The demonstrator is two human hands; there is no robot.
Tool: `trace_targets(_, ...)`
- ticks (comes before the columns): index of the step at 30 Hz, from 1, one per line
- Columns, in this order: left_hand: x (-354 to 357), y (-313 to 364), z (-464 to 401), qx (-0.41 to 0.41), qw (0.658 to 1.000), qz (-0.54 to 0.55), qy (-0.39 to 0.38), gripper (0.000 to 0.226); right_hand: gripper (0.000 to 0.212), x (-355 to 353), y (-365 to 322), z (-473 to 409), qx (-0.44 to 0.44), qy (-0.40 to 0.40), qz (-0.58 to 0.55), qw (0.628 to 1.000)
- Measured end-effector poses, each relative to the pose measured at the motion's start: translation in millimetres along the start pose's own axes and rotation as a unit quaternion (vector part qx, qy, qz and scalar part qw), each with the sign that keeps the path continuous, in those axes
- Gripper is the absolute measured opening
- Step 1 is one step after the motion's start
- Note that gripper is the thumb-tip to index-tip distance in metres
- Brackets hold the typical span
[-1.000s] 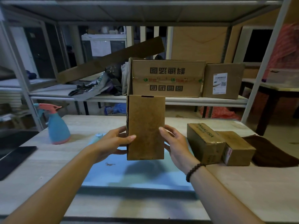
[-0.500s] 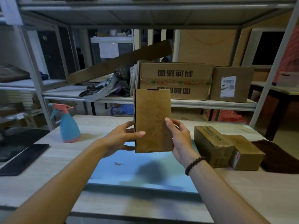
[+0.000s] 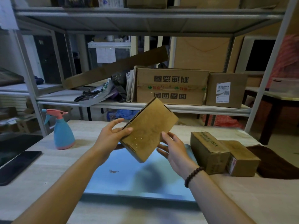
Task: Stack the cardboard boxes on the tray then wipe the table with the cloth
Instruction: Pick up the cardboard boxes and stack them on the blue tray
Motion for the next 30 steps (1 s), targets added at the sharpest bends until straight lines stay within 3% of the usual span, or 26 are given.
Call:
trace_targets(4, 2.4, -2.8, -0.9, -0.075, 0.996, 0.023, 0.034, 0.022, 0.038, 5.5, 6.5, 9.8, 0.058, -0.040, -0.065, 0.995)
trace_targets(8, 8.4, -16.8, -0.3, -0.169, 0.984, 0.056, 0.015, 0.031, 0.049, 7.3, 7.6, 12.8, 0.084, -0.009, -0.141, 0.986)
trace_targets(13, 9.9, -34.5, -1.3, -0.258, 0.955, 0.142, -0.030, 0.024, 0.074, 7.3, 17.4, 9.5, 0.103, 0.016, -0.203, 0.974)
trace_targets(18, 2.4, -54.5, 4.3, -0.356, 0.908, 0.207, -0.080, 0.041, 0.085, 10.8, 28.8, 3.3, 0.048, 0.015, -0.235, 0.971)
trace_targets(22, -9.3, -56.5, 0.0, -0.313, 0.934, 0.174, -0.003, 0.053, 0.072, 15.3, 27.7, 2.6, 0.042, 0.018, -0.279, 0.959)
trace_targets(26, -1.5, -51.6, 9.3, -0.329, 0.926, 0.170, -0.080, 0.063, 0.060, 13.9, 24.1, 0.5, 0.036, 0.084, -0.239, 0.967)
trace_targets(30, -9.0, -41.2, 0.2, -0.238, 0.964, 0.109, -0.036, 0.076, 0.047, 6.9, 25.5, 2.2, 0.045, 0.154, -0.207, 0.965)
Point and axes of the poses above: each hand's wrist, its own z-axis away from the middle knuckle, its own x-axis out of the palm, y = z × x, the point moved 6 cm from there along -z, towards the middle knuckle, and after that the axes turned 13 degrees about -x, right-handed, at the moved point
